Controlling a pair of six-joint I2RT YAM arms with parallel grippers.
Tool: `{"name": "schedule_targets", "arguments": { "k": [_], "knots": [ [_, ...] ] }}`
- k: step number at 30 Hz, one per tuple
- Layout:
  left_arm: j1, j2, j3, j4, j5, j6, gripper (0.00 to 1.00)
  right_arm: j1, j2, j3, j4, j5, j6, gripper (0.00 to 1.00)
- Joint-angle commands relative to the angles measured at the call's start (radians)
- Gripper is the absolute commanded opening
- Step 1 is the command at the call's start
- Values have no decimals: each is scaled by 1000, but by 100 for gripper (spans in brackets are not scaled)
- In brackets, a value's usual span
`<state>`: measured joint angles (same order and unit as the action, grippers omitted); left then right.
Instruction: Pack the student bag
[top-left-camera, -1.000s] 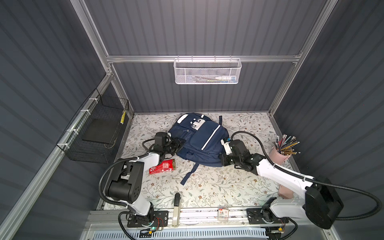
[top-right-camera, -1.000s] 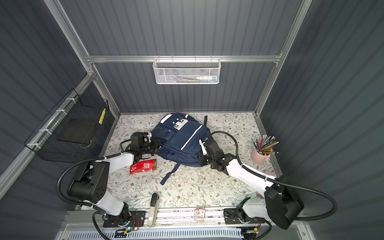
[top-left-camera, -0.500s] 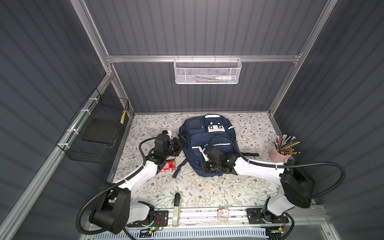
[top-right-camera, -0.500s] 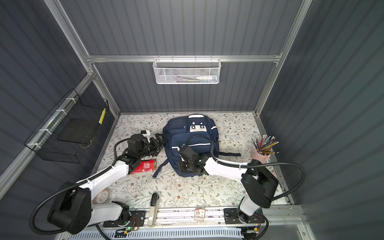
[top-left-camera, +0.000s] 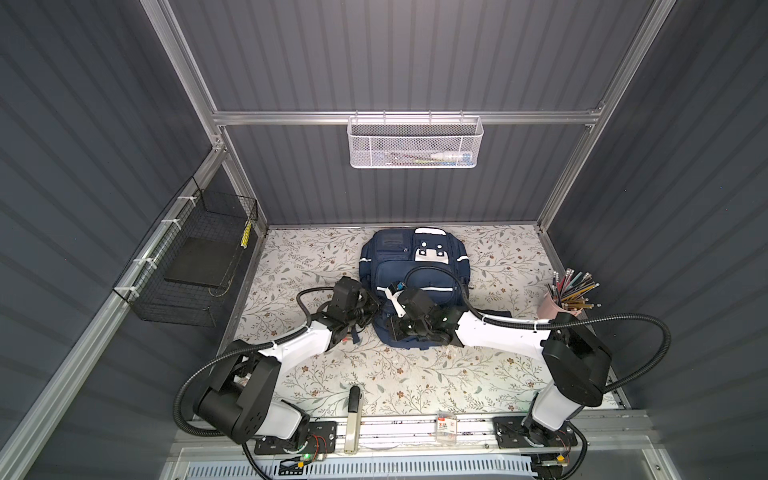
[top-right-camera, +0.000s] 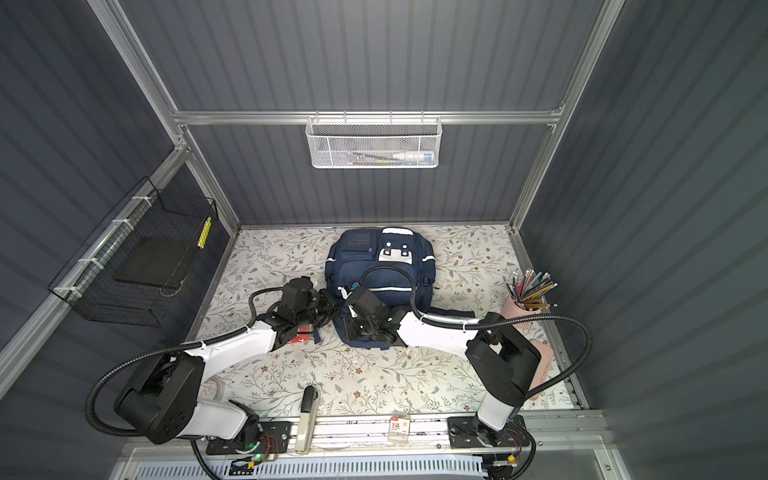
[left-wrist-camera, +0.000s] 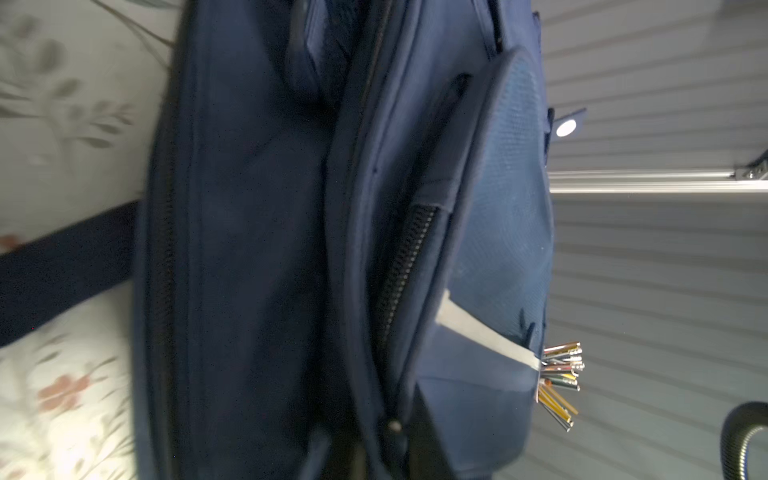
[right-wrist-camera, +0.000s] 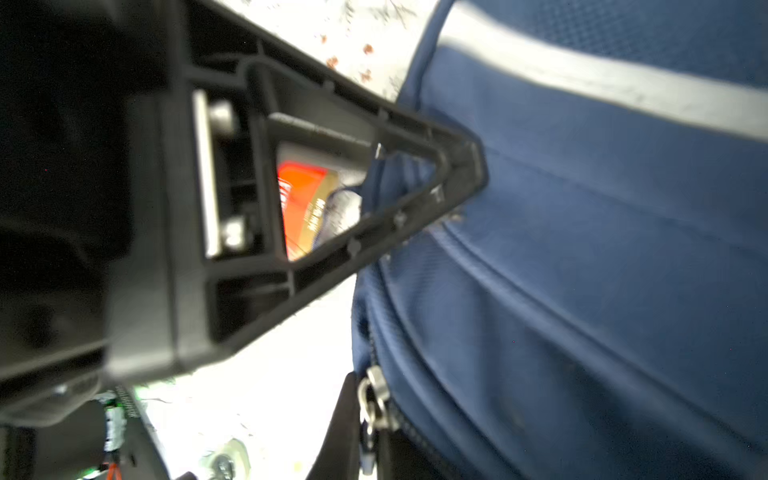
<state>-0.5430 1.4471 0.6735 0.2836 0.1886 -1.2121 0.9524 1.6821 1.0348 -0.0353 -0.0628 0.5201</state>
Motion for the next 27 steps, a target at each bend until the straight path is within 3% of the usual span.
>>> {"name": "schedule_targets", "arguments": {
  "k": [1, 4, 7, 14, 20, 23, 25, 27],
  "knots": [
    [-15, 24, -1, 75, -10, 3, 0, 21, -61, -28, -3, -34, 3, 0],
    [11, -30, 26, -57, -46, 69, 0, -1, -124, -66, -107, 47, -11, 0],
    [76, -59, 42, -111, 2, 99, 0, -68, -211, -148, -169, 44, -37, 0],
    [155, -59, 78, -149, 62, 141, 0, -330, -419, -336, -221, 14, -128, 0],
    [169, -16, 119, -139, 66, 156, 0, -551, -355, -314, -192, -13, -224, 0],
    [170, 31, 169, -129, 81, 175, 0, -530, -346, -277, -212, -27, -234, 0],
    [170, 65, 195, -108, 97, 178, 21, -481, -383, -288, -204, -9, -206, 0],
    [170, 83, 200, -59, 109, 167, 57, -420, -418, -296, -216, 29, -162, 0]
  ]
}}
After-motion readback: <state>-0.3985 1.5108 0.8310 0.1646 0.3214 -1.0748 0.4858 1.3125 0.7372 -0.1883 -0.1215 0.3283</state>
